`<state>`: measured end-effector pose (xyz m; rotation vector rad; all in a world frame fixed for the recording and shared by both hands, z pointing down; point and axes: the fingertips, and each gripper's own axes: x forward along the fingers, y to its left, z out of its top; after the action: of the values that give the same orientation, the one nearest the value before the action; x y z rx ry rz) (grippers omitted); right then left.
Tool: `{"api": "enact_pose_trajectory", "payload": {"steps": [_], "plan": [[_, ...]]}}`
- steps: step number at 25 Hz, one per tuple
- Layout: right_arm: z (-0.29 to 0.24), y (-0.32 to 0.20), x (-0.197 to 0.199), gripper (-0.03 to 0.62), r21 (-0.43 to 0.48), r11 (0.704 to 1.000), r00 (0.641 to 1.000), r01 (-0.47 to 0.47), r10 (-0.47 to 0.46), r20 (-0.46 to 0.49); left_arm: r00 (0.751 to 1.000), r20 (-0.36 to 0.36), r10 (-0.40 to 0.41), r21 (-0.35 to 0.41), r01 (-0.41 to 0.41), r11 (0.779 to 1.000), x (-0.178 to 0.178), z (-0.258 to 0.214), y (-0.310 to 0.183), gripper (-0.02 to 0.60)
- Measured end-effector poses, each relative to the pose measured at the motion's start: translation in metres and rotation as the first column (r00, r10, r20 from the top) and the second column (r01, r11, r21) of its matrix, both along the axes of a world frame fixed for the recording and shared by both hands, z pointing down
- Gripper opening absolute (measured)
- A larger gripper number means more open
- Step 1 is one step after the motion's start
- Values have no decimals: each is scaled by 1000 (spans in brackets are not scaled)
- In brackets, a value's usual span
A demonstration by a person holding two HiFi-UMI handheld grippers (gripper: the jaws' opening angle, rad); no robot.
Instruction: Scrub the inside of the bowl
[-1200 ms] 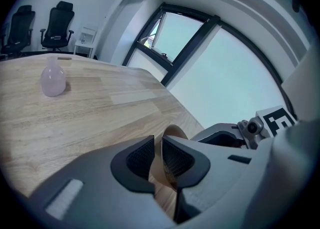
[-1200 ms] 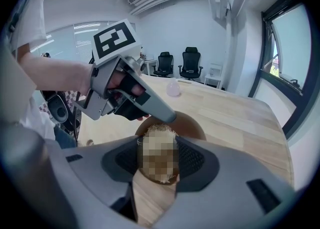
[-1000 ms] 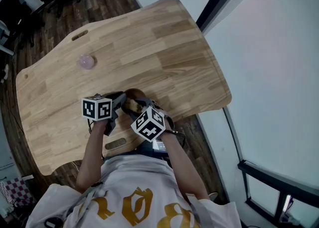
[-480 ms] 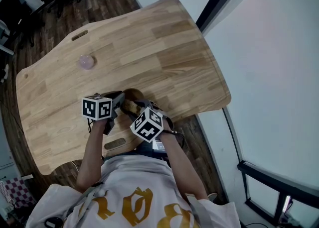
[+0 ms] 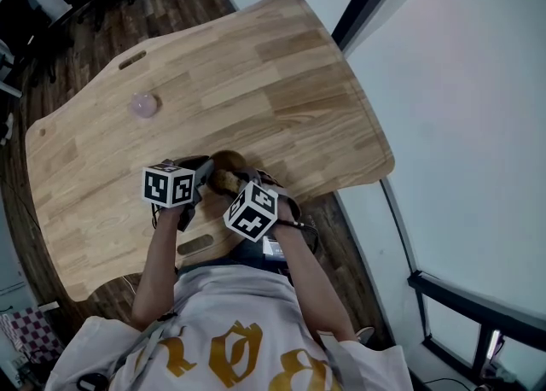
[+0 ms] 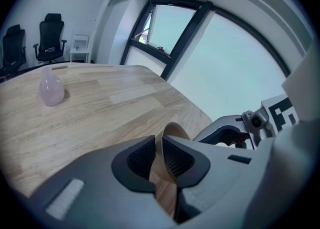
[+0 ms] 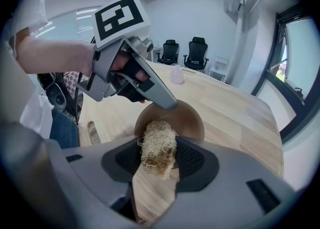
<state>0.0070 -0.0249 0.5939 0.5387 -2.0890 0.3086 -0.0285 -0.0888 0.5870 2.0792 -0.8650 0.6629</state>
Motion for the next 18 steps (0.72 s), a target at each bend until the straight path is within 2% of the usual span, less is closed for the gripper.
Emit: {"api": "enact_pose_trajectory", "payload": {"steps": [12, 18], "plan": [[2, -3, 10, 183, 40, 999, 996, 14, -11, -84, 1000, 16, 6, 6, -6, 1000, 3, 1, 4, 43], [-2, -9, 17, 183, 62, 998, 995, -9, 15, -102, 1000, 20, 17, 14, -18, 1000, 9, -4, 5, 43]]}}
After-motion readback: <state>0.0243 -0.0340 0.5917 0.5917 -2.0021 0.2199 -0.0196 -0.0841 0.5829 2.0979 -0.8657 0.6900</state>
